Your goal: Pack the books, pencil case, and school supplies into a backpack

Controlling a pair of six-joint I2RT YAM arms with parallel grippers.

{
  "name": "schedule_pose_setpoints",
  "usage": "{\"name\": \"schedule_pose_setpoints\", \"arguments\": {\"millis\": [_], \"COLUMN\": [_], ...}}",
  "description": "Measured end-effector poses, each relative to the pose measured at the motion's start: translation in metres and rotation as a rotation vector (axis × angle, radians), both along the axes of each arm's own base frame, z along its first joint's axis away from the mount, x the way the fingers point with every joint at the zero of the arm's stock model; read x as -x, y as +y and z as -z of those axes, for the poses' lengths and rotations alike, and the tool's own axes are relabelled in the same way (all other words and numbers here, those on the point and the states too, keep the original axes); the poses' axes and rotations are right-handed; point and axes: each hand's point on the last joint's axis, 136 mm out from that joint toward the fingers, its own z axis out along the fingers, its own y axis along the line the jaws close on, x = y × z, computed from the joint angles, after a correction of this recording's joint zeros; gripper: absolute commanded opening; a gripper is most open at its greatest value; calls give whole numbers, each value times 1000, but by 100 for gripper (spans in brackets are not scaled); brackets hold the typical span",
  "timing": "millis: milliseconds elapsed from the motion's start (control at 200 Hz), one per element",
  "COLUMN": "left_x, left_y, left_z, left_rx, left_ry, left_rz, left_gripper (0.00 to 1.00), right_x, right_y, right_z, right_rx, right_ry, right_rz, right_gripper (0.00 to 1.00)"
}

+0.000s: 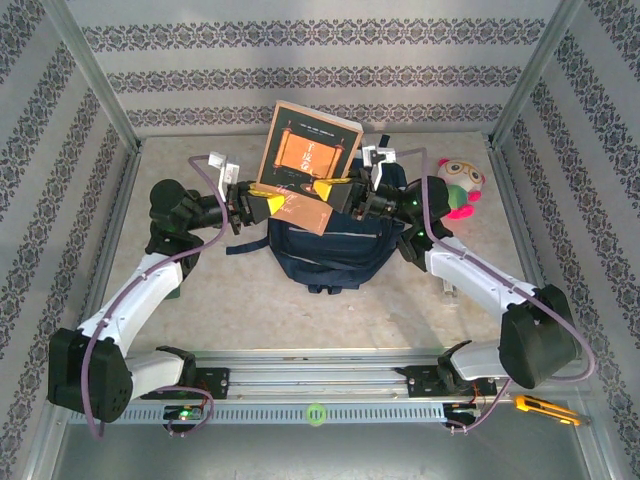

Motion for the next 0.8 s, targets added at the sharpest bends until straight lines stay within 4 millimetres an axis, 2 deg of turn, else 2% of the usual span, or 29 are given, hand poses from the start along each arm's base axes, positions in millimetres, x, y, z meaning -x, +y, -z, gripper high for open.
{"name": "schedule_pose_setpoints", "arguments": {"millis": [65,170,260,395,455,605,799], "left_x": [0,-3,-1,4,6,15,30], "left_y": [1,5,12,30,36,44,33], "left_z": [2,7,14,32,41,65,97], "left_rx": [-8,-43,-110,-276,-380,-611,-850], "left_ry": [2,-8,-54,-134,-180,-275,-390], "left_rz": [-12,-71,-160,-298,-326,-299,-156], "left_gripper": [28,54,68,72,75,78,84], "right_x": [-5,-10,-19,-23,-17,12,35], "right_y": [-1,-5,-23,-54,-60,-58,-48], "right_z": [4,12,36,84,99,127,191], "right_rx": [5,22,60,204,302,532,891], "right_ry": [10,14,32,42,-19,-253,-462], "right_rz": [7,15,78,216,261,265,157], "right_gripper": [0,0,0,0,0,0,0]}}
